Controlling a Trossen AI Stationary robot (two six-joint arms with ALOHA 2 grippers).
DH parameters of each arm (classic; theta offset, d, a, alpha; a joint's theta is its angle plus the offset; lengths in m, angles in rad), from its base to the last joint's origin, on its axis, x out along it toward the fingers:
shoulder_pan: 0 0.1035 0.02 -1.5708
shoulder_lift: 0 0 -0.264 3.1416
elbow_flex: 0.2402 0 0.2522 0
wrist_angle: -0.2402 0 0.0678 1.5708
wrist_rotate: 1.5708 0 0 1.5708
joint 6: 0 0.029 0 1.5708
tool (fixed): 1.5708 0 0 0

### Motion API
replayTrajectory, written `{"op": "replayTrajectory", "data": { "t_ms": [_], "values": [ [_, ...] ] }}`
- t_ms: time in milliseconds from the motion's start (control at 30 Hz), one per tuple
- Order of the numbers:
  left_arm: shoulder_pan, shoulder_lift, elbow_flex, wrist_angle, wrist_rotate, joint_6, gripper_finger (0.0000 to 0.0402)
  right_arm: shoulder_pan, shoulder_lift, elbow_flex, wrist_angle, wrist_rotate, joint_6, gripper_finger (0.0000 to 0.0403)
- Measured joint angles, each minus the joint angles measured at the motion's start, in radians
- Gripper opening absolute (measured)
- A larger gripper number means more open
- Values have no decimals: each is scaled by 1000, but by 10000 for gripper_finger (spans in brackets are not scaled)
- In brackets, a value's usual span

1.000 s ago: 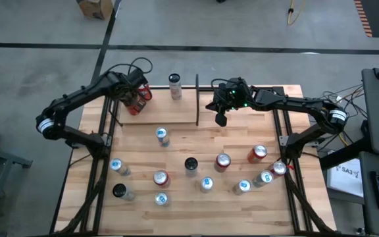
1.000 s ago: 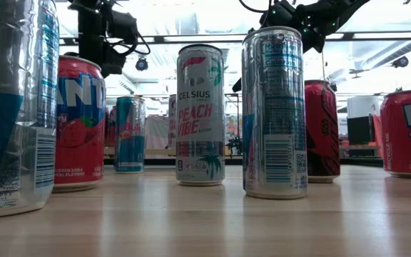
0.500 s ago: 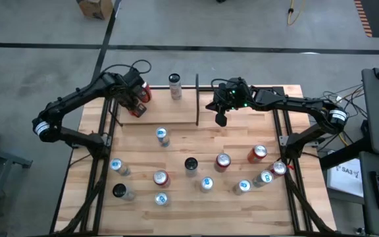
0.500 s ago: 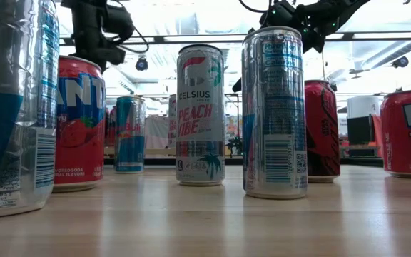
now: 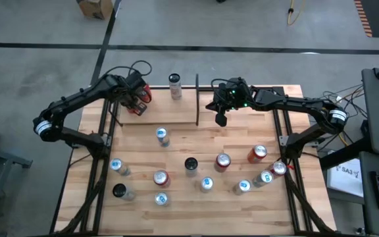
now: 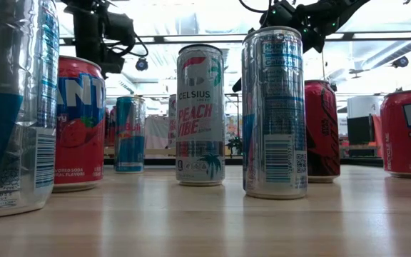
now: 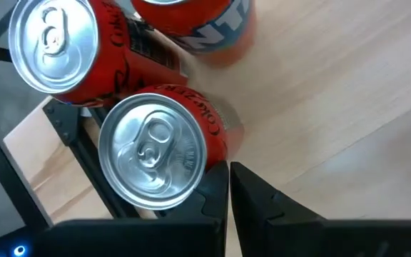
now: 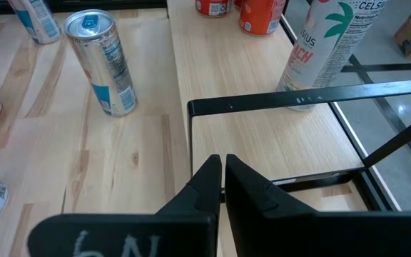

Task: Place canned beverage on shelf
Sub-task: Put the red and black soda can on the shelf aligned with the other red and black soda can

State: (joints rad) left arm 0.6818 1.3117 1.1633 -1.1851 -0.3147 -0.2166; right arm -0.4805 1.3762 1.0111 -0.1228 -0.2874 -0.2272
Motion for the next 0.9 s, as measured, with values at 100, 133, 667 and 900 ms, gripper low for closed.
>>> {"op": "replayTrajectory", "data": {
  "t_ms": [100,133,667,900],
  "values": [
    [0,0,0,0,-1,-2,0,0,0,0,0,0,0,9],
    [0,0,0,0,-4,-2,0,0,0,0,0,0,0,9],
    [1,-1,-1,-14,-46,-20,0,0,0,0,0,0,0,9],
    [2,-2,-1,-40,-73,-47,0,0,0,0,0,0,0,9]
  ]
}}
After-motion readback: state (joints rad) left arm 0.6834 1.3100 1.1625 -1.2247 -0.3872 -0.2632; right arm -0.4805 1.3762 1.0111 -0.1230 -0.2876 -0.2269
